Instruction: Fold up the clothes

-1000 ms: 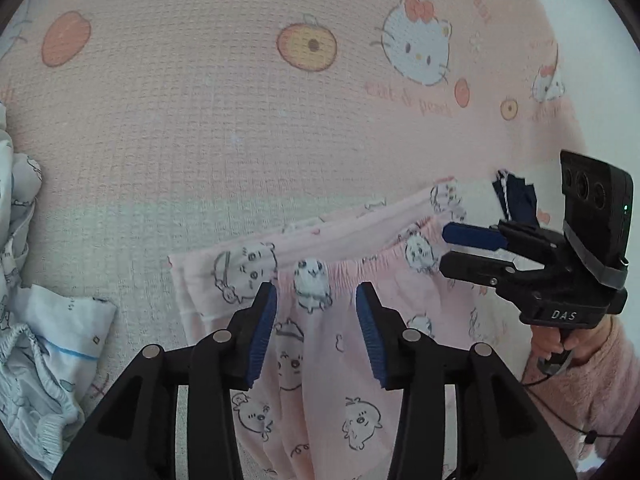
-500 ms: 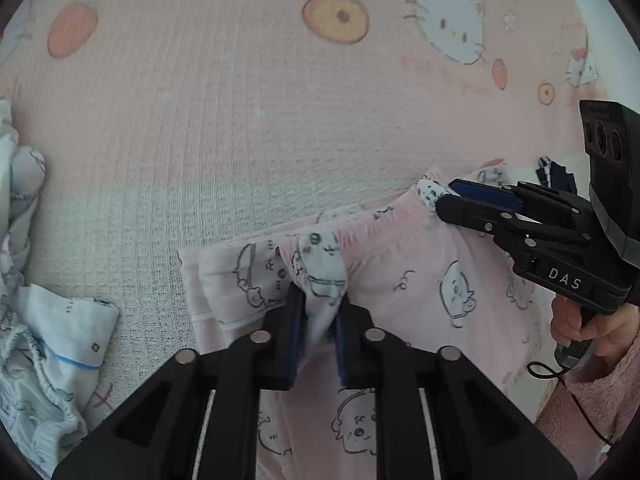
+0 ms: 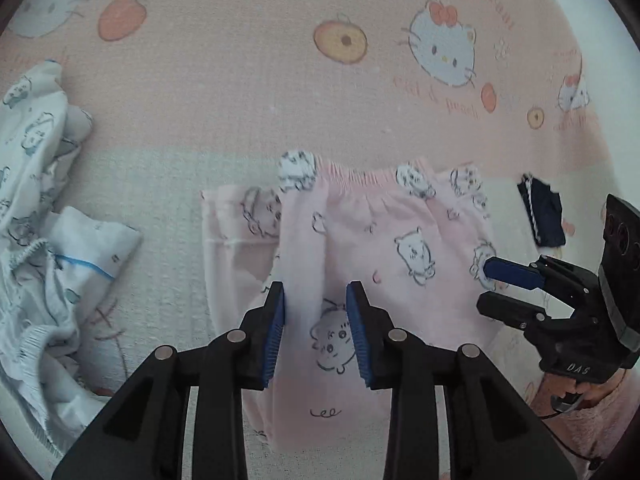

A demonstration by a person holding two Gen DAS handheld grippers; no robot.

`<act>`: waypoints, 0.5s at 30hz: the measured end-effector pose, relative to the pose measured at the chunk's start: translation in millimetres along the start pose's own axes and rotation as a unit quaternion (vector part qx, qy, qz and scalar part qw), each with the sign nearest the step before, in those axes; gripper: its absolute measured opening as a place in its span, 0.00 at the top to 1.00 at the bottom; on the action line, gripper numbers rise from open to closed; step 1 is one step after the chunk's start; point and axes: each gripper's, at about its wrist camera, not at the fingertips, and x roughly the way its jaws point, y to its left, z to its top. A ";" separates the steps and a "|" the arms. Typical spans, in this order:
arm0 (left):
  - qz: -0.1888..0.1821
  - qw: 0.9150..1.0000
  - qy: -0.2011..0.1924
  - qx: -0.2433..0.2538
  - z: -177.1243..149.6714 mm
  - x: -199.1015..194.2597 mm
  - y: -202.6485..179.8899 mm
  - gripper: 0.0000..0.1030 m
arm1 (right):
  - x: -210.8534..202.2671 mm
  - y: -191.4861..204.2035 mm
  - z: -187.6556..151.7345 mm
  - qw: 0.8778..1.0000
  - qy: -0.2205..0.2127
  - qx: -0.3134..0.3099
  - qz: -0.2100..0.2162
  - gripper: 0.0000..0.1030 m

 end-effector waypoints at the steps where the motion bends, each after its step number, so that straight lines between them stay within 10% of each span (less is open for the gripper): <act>1: 0.042 0.999 0.006 0.016 -2.4 5.6 1.3 0.68 | 7.4 4.9 -7.8 1.000 0.010 -0.014 -0.006 0.58; 4: 0.061 0.998 0.019 -0.028 -2.1 5.2 22.8 0.65 | 20.0 -18.0 -23.3 0.997 0.036 0.010 -0.060 0.60; 9: 0.020 0.992 -0.035 -0.117 -24.9 -49.6 26.8 0.59 | -42.5 -51.6 -33.3 0.991 -0.046 0.129 0.005 0.52; 15: 0.006 0.980 0.003 -0.198 -81.3 -28.3 19.7 0.56 | -36.7 -80.4 -68.3 0.974 -0.006 0.226 0.019 0.45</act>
